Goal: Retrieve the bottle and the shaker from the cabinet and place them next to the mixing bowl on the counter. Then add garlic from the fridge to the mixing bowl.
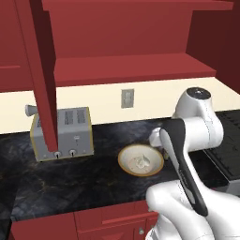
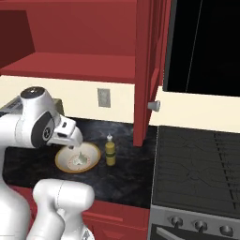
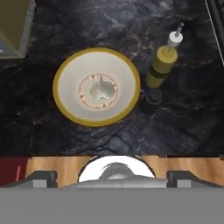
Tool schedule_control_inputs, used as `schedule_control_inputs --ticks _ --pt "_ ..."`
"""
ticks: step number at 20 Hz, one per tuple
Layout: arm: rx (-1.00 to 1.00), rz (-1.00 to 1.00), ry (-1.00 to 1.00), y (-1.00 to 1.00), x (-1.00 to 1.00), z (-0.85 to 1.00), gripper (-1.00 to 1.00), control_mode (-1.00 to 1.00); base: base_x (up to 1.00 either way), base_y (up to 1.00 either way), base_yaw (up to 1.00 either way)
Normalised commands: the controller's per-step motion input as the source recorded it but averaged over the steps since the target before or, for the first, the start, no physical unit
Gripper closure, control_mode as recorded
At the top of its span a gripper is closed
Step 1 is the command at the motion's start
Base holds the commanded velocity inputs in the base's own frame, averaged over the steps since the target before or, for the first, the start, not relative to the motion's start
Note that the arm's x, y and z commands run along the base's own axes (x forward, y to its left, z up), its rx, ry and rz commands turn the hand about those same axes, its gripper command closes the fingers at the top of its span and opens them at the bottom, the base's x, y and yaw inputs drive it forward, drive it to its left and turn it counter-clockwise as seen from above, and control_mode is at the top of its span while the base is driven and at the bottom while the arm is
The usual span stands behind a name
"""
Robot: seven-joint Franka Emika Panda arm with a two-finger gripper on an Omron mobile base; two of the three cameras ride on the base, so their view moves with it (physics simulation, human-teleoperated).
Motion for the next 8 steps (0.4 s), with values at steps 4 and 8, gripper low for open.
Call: schedule_control_inputs --ticks 4,8 --pt "0.0 -0.02 -0.13 -0.19 -0.55 0.91 -1.0 -1.0 0.0 0.0 0.0" --pt "0.0 -0.03 -0.16 -0.16 -0.63 0.77 -1.0 -1.0 0.0 0.0 0.0"
